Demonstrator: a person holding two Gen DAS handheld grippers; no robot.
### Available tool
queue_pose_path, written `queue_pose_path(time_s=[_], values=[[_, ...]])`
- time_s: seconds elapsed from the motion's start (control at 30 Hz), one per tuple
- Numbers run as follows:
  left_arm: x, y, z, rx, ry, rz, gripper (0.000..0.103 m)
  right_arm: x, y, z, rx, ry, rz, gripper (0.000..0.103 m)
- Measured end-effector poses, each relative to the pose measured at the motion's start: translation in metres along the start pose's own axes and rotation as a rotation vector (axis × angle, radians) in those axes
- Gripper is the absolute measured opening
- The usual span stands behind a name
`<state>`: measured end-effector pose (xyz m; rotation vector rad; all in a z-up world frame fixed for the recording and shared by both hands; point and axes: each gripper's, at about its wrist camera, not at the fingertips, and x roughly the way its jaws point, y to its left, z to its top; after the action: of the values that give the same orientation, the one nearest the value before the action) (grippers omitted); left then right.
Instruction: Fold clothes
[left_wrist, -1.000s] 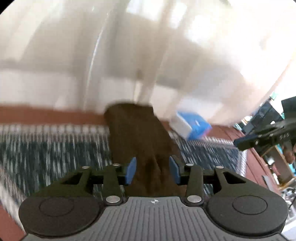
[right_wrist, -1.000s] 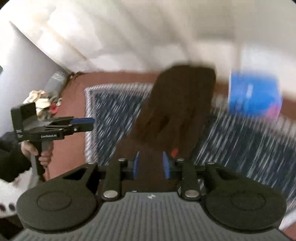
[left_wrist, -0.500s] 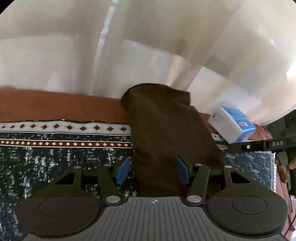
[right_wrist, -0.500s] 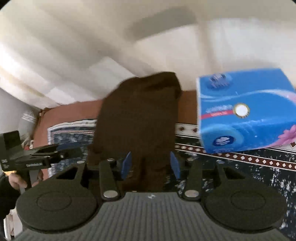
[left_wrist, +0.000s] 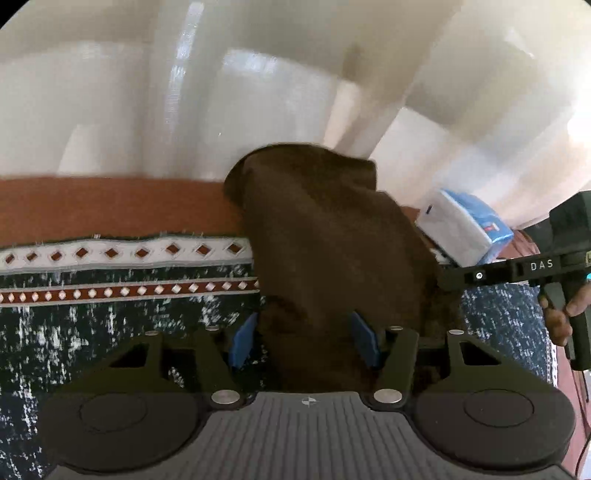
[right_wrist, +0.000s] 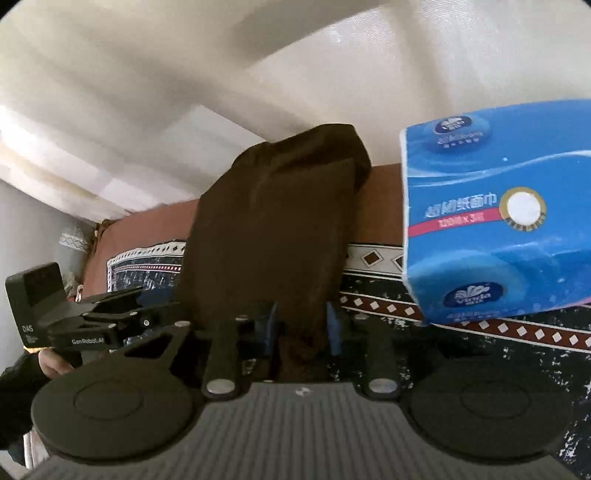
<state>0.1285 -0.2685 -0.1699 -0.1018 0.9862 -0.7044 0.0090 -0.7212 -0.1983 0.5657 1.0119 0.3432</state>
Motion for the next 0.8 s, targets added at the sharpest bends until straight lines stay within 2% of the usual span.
queue_pose_path(time_s=[0.2, 0.23, 0.27, 0.3, 0.33, 0.37, 0.47, 0.6, 0.7, 0.8], values=[[0.006, -0.003, 0.003, 0.003, 0.025, -0.015, 0.068, 0.004, -0.004, -0.001, 0.013, 0.006, -0.006, 0.034], [0.009, -0.006, 0.004, 0.012, 0.025, -0.002, 0.06, 0.005, -0.004, -0.001, 0.012, 0.003, -0.006, 0.034], [0.009, -0.007, 0.006, 0.021, 0.021, 0.031, 0.026, 0.006, -0.003, -0.001, 0.011, 0.0, -0.005, 0.034], [0.009, -0.008, 0.008, 0.031, 0.016, 0.065, 0.016, 0.008, -0.003, 0.0, 0.011, 0.002, -0.006, 0.03], [0.008, -0.005, 0.011, 0.008, 0.02, 0.033, 0.007, 0.009, -0.002, 0.0, 0.011, 0.004, -0.007, 0.021], [0.005, -0.002, 0.013, -0.036, 0.017, 0.002, 0.006, 0.011, -0.003, 0.001, 0.016, 0.021, -0.004, 0.008], [-0.016, -0.009, 0.021, -0.052, -0.036, -0.033, 0.004, 0.005, -0.002, 0.004, 0.038, -0.001, 0.035, 0.008], [-0.063, -0.029, 0.026, -0.049, -0.117, -0.076, 0.004, -0.031, 0.021, 0.004, 0.039, -0.062, 0.137, 0.008], [-0.114, -0.05, 0.014, -0.041, -0.18, -0.111, 0.004, -0.075, 0.048, -0.01, 0.025, -0.101, 0.224, 0.008], [-0.165, -0.071, -0.012, -0.03, -0.217, -0.145, 0.004, -0.121, 0.078, -0.036, -0.001, -0.133, 0.292, 0.008]])
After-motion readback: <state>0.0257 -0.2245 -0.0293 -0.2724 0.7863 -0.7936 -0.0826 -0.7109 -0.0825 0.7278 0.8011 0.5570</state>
